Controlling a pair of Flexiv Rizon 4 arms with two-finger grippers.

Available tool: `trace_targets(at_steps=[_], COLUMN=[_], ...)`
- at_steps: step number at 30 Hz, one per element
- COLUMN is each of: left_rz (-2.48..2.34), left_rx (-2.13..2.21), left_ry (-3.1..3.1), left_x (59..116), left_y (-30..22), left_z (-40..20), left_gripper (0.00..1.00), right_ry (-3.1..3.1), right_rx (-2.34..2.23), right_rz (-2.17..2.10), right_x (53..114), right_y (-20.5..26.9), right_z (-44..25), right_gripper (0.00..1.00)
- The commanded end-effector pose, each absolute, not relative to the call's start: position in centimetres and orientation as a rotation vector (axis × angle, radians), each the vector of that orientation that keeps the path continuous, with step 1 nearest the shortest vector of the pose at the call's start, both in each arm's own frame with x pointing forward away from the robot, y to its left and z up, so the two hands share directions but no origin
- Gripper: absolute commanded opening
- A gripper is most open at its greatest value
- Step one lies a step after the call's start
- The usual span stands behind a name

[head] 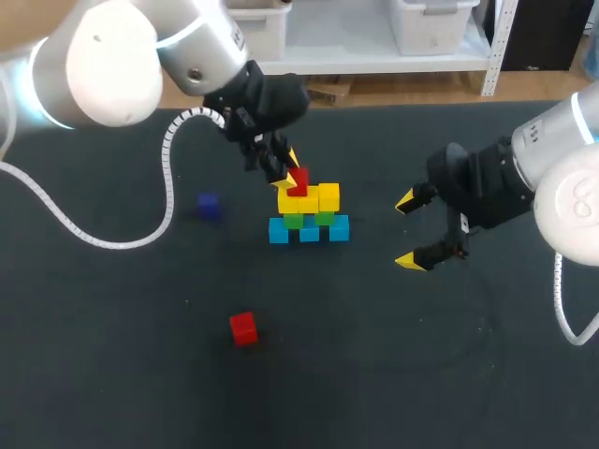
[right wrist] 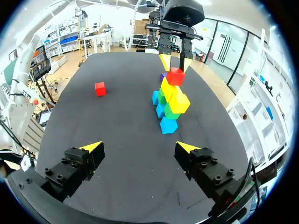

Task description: Place the blue cubes, place green cubes on the blue cubes, place the yellow cubes on the green cubes, then place the red cubes on the yellow cubes, and place purple cube on the red cubes.

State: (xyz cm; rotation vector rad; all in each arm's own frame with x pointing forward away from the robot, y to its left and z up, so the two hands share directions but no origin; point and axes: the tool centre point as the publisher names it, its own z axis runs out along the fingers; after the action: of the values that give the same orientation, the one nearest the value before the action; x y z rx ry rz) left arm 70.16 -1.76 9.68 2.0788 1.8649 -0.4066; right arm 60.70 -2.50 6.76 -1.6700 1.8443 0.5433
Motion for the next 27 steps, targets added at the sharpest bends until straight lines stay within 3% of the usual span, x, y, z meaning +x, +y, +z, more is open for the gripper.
trace_targets(at_steps=[1, 19, 27], left_rz=[-0.404, -0.413, -0.412], left_rx=[2.080, 2.087, 2.088], left_ry=[1.861, 1.862, 1.859], left_x=[70.01, 69.83, 69.93], left_y=[-1.67, -1.76, -1.81], left_z=[9.68, 9.47, 9.48], left_gripper=[0.00, 0.00, 0.05], right_ry=[1.842, 1.842, 1.842], right_rx=[-1.670, -1.670, -1.670], right_rz=[0.546, 0.546, 0.546], right_x=[60.73, 60.73, 60.73], right_y=[-2.53, -2.53, -2.53], right_z=[6.71, 6.71, 6.71], right_gripper=[1.00, 1.00, 1.00])
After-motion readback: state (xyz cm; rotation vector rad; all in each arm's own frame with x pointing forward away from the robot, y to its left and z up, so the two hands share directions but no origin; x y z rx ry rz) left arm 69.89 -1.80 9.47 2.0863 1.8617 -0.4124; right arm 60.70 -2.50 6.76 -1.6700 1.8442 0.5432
